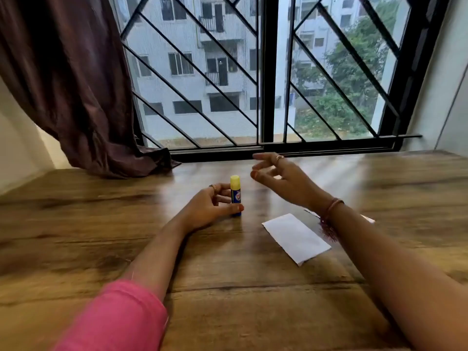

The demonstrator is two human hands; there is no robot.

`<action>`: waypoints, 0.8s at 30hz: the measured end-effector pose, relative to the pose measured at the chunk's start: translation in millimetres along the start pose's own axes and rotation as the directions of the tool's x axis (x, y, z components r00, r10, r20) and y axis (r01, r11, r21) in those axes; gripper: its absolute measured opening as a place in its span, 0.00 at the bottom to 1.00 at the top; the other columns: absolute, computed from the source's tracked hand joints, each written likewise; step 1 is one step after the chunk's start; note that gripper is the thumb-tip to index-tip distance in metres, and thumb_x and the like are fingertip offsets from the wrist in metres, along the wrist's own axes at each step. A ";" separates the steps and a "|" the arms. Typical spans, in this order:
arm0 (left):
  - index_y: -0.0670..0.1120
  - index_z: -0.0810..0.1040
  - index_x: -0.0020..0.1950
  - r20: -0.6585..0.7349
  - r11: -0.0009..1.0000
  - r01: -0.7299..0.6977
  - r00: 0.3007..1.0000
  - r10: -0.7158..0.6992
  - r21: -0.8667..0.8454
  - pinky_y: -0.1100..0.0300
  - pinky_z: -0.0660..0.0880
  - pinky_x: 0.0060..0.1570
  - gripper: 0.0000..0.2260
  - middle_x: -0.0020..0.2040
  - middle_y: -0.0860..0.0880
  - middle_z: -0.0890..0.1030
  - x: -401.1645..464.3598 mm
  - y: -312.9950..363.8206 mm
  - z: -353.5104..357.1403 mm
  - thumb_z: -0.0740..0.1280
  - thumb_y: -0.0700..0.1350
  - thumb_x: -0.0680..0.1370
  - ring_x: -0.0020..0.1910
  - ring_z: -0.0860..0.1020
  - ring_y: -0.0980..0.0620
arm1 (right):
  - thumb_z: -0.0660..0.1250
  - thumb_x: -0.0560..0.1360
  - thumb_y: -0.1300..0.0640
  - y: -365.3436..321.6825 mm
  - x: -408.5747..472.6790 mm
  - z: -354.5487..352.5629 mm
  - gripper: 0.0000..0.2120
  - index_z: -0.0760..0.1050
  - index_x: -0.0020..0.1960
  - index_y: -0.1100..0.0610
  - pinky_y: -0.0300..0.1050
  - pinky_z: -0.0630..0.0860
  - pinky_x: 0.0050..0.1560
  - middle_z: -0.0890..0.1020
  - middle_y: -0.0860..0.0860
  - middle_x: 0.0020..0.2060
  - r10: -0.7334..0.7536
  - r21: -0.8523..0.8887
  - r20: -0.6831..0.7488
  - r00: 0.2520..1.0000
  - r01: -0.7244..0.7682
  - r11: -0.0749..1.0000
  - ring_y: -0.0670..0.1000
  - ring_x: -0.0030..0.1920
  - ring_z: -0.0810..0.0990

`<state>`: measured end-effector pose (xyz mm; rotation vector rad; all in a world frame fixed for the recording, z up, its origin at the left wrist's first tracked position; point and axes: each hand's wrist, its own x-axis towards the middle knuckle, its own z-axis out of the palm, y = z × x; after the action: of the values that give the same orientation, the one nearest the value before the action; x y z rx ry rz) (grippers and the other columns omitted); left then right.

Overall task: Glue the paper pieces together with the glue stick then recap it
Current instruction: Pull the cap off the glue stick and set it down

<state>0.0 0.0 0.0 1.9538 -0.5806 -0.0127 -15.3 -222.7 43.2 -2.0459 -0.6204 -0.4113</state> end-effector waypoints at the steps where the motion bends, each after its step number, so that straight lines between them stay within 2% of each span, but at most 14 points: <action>1: 0.54 0.75 0.60 -0.013 1.000 -0.023 1.000 0.024 0.009 0.68 0.76 0.47 0.26 0.52 0.52 0.83 -1.5 2.5 2.0 0.76 0.58 0.64 0.50 0.81 0.58 | 0.68 0.75 0.51 -0.6 -2.9 3.1 0.21 0.70 0.66 0.53 0.28 0.75 0.43 0.79 0.49 0.52 -0.008 -0.019 0.009 1.000 0.008 1.000 0.43 0.44 0.79; 3: 0.54 0.76 0.57 -0.057 0.999 -0.040 0.998 0.041 0.026 0.69 0.76 0.44 0.22 0.48 0.51 0.84 -3.2 6.8 5.1 0.74 0.56 0.66 0.46 0.83 0.56 | 0.68 0.75 0.49 -1.4 -5.6 7.9 0.21 0.70 0.65 0.53 0.25 0.72 0.40 0.80 0.48 0.52 0.001 -0.093 0.013 1.000 0.000 0.996 0.40 0.43 0.79; 5: 0.53 0.76 0.57 -0.069 0.997 -0.074 0.995 0.076 0.020 0.66 0.77 0.44 0.18 0.47 0.50 0.84 -3.5 8.4 9.4 0.75 0.50 0.69 0.44 0.83 0.54 | 0.69 0.74 0.48 -2.8 -7.9 17.6 0.22 0.71 0.65 0.54 0.24 0.71 0.38 0.80 0.48 0.51 0.004 -0.121 0.018 1.000 -0.002 0.993 0.37 0.41 0.78; 8: 0.50 0.77 0.55 -0.080 0.993 -0.117 0.990 0.117 0.008 0.62 0.78 0.46 0.16 0.43 0.50 0.85 -2.5 11.6 13.7 0.76 0.44 0.69 0.43 0.84 0.53 | 0.71 0.72 0.49 -7.1 -7.3 26.3 0.22 0.73 0.63 0.55 0.28 0.74 0.38 0.80 0.47 0.49 0.022 -0.077 -0.023 1.000 -0.023 0.997 0.37 0.37 0.78; 10: 0.47 0.78 0.55 -0.089 0.990 -0.138 0.987 0.137 0.002 0.58 0.79 0.48 0.16 0.42 0.47 0.85 -3.2 15.6 17.4 0.76 0.43 0.69 0.44 0.84 0.50 | 0.73 0.71 0.50 -11.2 -8.9 33.3 0.18 0.76 0.58 0.55 0.28 0.74 0.36 0.79 0.43 0.44 0.016 -0.077 -0.090 0.996 -0.023 0.997 0.36 0.34 0.78; 13: 0.43 0.76 0.52 -0.143 0.984 -0.165 0.978 0.154 -0.069 0.61 0.79 0.46 0.14 0.41 0.46 0.85 -2.9 20.0 18.1 0.75 0.41 0.69 0.43 0.84 0.49 | 0.74 0.71 0.53 -19.4 -8.4 35.8 0.09 0.79 0.48 0.55 0.28 0.73 0.34 0.81 0.45 0.38 0.006 -0.038 -0.203 0.979 -0.015 0.999 0.39 0.30 0.78; 17: 0.44 0.76 0.50 -0.131 0.976 -0.187 0.976 0.173 -0.108 0.61 0.78 0.46 0.12 0.41 0.46 0.85 -3.5 26.3 15.9 0.74 0.38 0.70 0.43 0.84 0.48 | 0.74 0.71 0.55 -26.6 -10.9 33.3 0.08 0.81 0.47 0.57 0.36 0.78 0.41 0.84 0.53 0.38 0.023 0.067 -0.233 0.972 -0.008 0.998 0.49 0.38 0.83; 20: 0.45 0.77 0.51 -0.122 0.975 -0.199 0.975 0.186 -0.101 0.57 0.78 0.51 0.11 0.45 0.46 0.85 -3.9 31.3 16.2 0.73 0.39 0.71 0.46 0.84 0.49 | 0.73 0.71 0.56 -29.3 -11.5 28.7 0.10 0.81 0.50 0.60 0.32 0.77 0.42 0.84 0.50 0.39 -0.003 0.083 -0.213 0.977 0.022 0.996 0.48 0.40 0.82; 24: 0.48 0.76 0.52 -0.104 0.972 -0.213 0.974 0.203 -0.102 0.58 0.77 0.55 0.10 0.49 0.47 0.84 -5.1 37.4 18.0 0.71 0.39 0.73 0.50 0.82 0.51 | 0.71 0.74 0.58 -29.1 -10.1 20.2 0.13 0.80 0.56 0.61 0.36 0.79 0.47 0.84 0.53 0.45 -0.035 0.096 -0.142 0.989 0.049 0.994 0.50 0.45 0.83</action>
<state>-23.8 -25.7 22.8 1.7666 -0.7059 0.1731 -39.4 -195.2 47.6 -1.8944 -0.5872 -0.5340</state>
